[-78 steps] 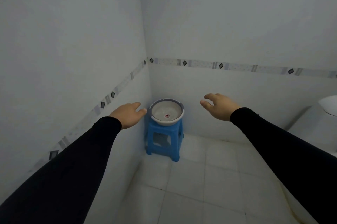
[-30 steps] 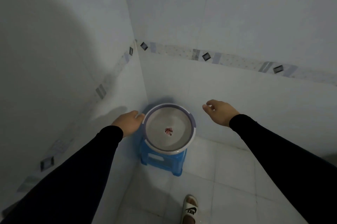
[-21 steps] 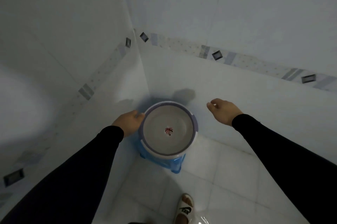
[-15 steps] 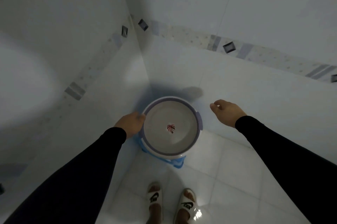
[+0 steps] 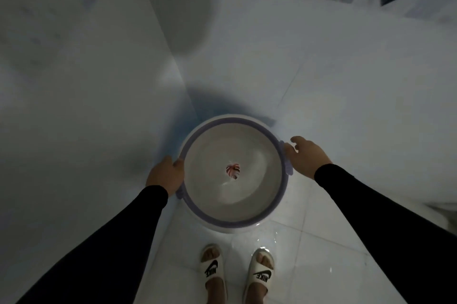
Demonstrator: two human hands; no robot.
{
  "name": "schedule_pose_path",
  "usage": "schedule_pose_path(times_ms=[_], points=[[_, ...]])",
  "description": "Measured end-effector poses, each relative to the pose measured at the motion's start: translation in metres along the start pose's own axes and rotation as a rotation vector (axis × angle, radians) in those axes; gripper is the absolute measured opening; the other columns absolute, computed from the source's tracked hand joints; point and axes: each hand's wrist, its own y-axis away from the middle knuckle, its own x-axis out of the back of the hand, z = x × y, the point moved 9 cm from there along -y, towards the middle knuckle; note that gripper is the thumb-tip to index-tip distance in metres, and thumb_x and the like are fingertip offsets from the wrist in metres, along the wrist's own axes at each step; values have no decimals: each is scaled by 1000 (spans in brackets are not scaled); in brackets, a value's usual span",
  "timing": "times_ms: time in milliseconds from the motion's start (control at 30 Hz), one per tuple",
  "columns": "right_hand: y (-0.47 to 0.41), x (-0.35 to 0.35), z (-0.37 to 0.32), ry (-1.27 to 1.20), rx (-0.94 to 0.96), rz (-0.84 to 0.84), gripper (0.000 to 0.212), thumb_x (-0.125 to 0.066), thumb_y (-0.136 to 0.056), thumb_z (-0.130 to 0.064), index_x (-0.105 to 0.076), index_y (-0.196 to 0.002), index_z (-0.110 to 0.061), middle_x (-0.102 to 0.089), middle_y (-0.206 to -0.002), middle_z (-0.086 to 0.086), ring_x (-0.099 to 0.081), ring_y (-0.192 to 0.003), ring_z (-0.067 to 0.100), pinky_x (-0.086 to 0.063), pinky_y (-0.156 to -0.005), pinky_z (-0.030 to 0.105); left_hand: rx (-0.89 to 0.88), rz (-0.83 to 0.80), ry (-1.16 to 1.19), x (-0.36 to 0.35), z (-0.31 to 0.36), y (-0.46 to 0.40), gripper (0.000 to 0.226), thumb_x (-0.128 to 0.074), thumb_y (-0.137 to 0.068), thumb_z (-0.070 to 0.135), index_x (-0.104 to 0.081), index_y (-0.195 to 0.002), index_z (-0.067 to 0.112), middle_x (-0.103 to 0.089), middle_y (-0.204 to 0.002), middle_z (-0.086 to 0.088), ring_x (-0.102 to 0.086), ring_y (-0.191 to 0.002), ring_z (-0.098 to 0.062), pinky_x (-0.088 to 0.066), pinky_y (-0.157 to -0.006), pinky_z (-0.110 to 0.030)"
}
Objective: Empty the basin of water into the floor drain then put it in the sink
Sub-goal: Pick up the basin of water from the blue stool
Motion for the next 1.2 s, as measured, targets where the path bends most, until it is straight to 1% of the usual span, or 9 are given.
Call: schedule_pose_path(times_ms=[133,200,267,333,633,800,967,1067,1200], points=[[-34,-34,14,-64,-61,-7,52,-35,-95,-45,-48,-128,-8,-63,-112,20,-54,-68,23,-38,-62,26,71,-3,97,-25,-15,-30,46,-32,-100,32,-52,-117,-5,-55,-128,-32,-53,-116,-41,-40,-96,-41],[-49,-53,21,-102,-76,-34,48,-35,-93,-44,-52,-117,-6,-66,-105,21,-58,-81,29,-40,-69,30,105,-2,161,-37,-23,-40,49,-31,-100,37,-51,-118,-3,-57,-126,-29,-55,-113,-40,-43,-95,-41],[-52,-59,27,-144,-99,-13,49,-34,-95,-44,-53,-115,-3,-64,-112,23,-59,-99,35,-38,-75,31,111,13,201,-43,-27,-40,56,-31,-99,46,-51,-120,-1,-58,-124,-27,-56,-109,-39,-44,-91,-40],[-56,-64,31,-162,-123,27,51,-33,-97,-44,-52,-115,1,-61,-116,25,-57,-107,38,-35,-75,31,99,58,216,-47,-31,-42,63,-29,-98,53,-53,-119,-1,-60,-120,-25,-58,-106,-38,-45,-88,-40],[-33,-58,46,-163,-107,104,46,-31,-98,-46,-52,-99,-4,-64,-106,23,-59,-99,36,-34,-71,31,-3,156,241,-32,-25,-24,61,-36,-95,56,-59,-92,-1,-65,-99,-24,-61,-91,-37,-47,-79,-39],[2,-24,39,-120,-61,175,53,-26,-98,-47,-54,-101,-2,-66,-102,23,-60,-97,38,-34,-70,31,-57,163,249,-6,-9,6,61,-40,-94,56,-59,-91,-1,-65,-95,-26,-64,-89,-39,-53,-80,-41],[53,36,33,-132,-8,258,56,-26,-98,-46,-55,-104,2,-66,-102,24,-60,-97,40,-35,-72,33,-163,215,225,35,28,59,46,-50,-92,48,-55,-74,6,-61,-76,-15,-62,-80,-34,-41,-67,-32],[84,74,30,-168,8,294,58,-26,-98,-48,-55,-104,1,-66,-101,23,-60,-96,39,-37,-72,33,-227,235,183,61,51,92,38,-51,-94,39,-56,-77,5,-59,-76,-13,-61,-80,-33,-38,-67,-30],[124,123,26,-209,22,340,57,-27,-97,-48,-55,-104,1,-65,-103,22,-59,-96,37,-36,-71,31,-334,248,173,95,84,137,38,-47,-96,40,-56,-87,4,-59,-83,-11,-57,-80,-29,-40,-69,-31]])
